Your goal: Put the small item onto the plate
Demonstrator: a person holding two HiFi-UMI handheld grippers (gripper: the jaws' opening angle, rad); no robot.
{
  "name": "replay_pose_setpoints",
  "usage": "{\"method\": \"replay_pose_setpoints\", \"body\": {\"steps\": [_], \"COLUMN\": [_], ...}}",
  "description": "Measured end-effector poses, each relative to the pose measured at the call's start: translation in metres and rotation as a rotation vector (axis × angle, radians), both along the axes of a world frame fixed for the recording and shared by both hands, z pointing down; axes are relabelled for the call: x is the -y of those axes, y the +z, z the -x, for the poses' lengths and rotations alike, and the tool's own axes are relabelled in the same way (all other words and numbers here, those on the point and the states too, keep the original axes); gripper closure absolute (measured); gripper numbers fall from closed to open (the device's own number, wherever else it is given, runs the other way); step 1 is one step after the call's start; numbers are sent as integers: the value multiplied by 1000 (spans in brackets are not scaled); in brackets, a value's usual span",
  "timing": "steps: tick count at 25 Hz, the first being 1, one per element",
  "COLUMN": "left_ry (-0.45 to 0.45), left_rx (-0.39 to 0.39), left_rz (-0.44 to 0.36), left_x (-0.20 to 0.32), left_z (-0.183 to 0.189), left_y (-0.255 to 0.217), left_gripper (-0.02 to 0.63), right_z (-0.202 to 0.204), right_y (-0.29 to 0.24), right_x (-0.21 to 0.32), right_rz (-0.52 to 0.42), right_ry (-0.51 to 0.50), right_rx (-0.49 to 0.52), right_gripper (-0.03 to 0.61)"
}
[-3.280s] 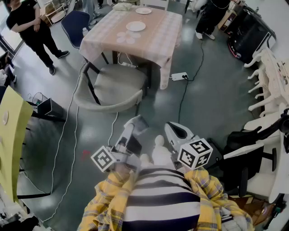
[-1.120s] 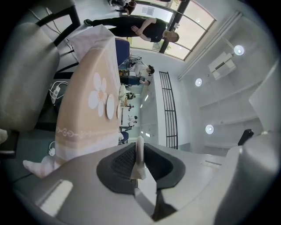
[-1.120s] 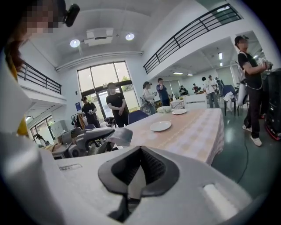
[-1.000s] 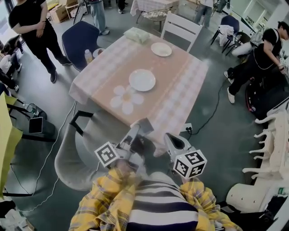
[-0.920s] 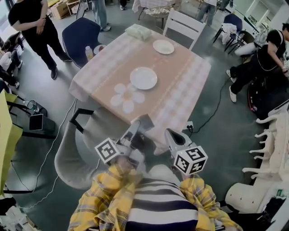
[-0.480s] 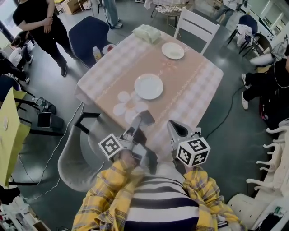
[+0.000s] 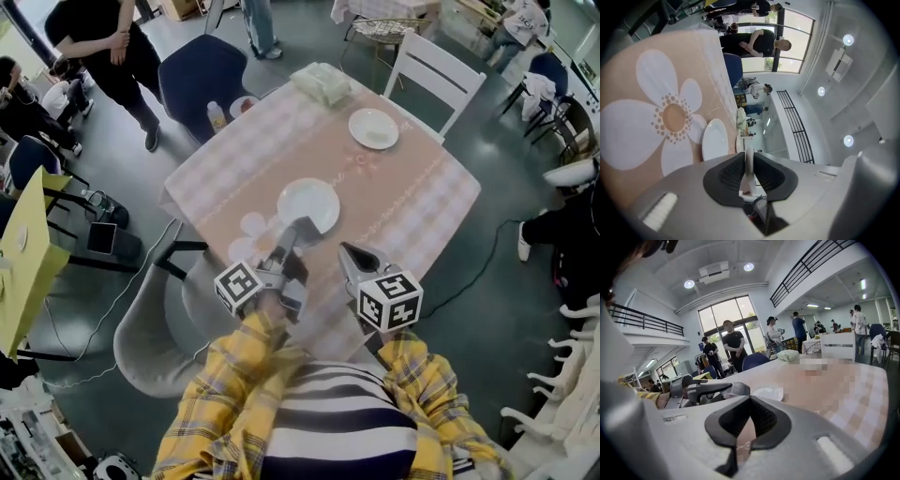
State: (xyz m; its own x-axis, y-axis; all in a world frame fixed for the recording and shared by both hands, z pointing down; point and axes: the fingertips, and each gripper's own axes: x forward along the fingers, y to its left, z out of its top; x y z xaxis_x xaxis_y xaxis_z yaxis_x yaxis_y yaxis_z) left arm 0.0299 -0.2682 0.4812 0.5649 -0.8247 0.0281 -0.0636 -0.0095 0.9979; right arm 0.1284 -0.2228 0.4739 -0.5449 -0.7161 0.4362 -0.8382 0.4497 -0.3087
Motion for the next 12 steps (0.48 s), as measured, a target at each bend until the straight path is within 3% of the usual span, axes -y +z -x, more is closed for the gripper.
{"method": "replay_pose_setpoints", "body": {"steps": [7, 12], "left_ry": [-44, -14], "left_rx": [68, 148], "left_rz": [65, 76], "left_x": [30, 51], "left_z": [-1, -5], "left_y": [26, 34], "left_gripper": [557, 557], "right_z": [12, 18], "right_y": [16, 25], "right_x": [38, 47], "right_rz": [38, 59], "right_ry": [-65, -82], "right_rx": [11, 32], "right_gripper": [583, 583]}}
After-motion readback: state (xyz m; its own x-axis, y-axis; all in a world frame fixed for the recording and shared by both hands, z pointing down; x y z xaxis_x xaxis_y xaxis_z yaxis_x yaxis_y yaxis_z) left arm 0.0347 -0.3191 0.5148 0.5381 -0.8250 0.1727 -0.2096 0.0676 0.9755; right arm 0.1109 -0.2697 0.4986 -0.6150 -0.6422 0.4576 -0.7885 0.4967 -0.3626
